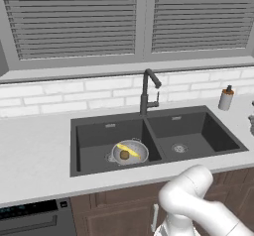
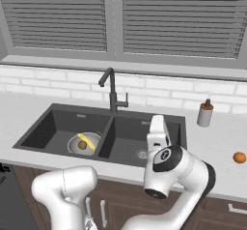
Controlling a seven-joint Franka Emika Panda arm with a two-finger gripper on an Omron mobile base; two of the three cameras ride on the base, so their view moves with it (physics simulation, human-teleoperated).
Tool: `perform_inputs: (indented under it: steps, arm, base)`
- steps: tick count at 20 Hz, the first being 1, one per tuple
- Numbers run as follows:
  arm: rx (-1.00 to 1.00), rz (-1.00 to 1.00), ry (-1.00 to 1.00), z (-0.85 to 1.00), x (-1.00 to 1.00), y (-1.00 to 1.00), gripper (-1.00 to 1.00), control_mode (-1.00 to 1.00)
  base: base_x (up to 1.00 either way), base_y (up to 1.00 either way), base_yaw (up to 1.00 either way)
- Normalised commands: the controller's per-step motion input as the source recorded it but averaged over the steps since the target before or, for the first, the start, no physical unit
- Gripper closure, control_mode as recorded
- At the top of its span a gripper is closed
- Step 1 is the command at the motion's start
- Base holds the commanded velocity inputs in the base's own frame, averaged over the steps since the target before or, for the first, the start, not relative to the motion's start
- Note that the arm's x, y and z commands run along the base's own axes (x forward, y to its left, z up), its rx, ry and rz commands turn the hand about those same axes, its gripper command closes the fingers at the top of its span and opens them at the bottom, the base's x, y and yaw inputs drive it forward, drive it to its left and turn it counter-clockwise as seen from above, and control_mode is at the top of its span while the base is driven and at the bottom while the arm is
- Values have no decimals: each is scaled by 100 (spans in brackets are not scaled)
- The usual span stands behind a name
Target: Put the colander in the sink, put the kiwi, banana, tangerine in the colander, and turn on the sink faucet and pour water over the colander.
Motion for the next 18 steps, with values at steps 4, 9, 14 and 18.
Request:
perform_inputs:
  steps: [4, 9, 14, 18]
  arm:
    - [77, 0, -21, 1, -34, -73, -100, -100]
    - [76, 0, -7, 0, -8, -61, -100, -100]
    - [66, 0, 5, -12, 4, -48, -100, -100]
    - [35, 0, 16, -28, 14, -39, -100, -100]
  base:
    - [0, 0, 0]
    - [0, 0, 0]
    - [0, 0, 0]
    - [0, 0, 0]
